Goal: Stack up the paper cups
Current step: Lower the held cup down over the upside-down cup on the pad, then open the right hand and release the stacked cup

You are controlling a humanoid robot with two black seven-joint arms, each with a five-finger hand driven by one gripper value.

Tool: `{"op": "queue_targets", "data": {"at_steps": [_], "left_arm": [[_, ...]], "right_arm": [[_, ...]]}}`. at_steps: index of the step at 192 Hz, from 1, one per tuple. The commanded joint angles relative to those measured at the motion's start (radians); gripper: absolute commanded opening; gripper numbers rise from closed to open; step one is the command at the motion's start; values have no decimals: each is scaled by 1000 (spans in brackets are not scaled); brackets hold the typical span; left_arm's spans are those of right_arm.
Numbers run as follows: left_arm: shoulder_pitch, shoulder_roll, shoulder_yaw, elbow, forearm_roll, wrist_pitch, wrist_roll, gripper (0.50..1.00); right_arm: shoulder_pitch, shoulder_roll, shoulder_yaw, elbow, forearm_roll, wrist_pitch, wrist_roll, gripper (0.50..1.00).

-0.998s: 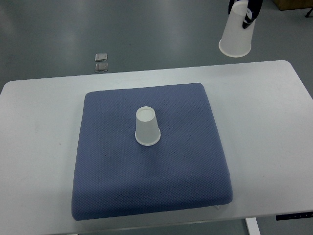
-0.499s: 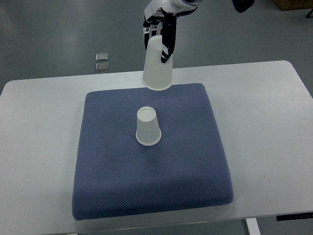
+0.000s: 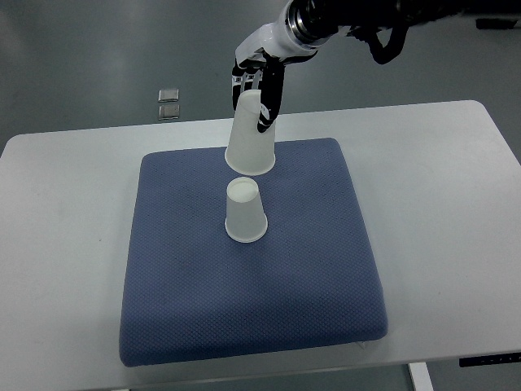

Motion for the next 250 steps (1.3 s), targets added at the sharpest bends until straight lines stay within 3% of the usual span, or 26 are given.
{"op": "queue_targets", "data": {"at_steps": [1, 250], "left_arm": [[0, 0, 0, 0, -1, 0, 0, 1000], [-1, 0, 1, -1, 1, 0, 0, 1000]], "right_arm": [[-11, 0, 19, 5, 0, 3, 0, 797], [-130, 0, 44, 28, 34, -82, 6, 805]]}}
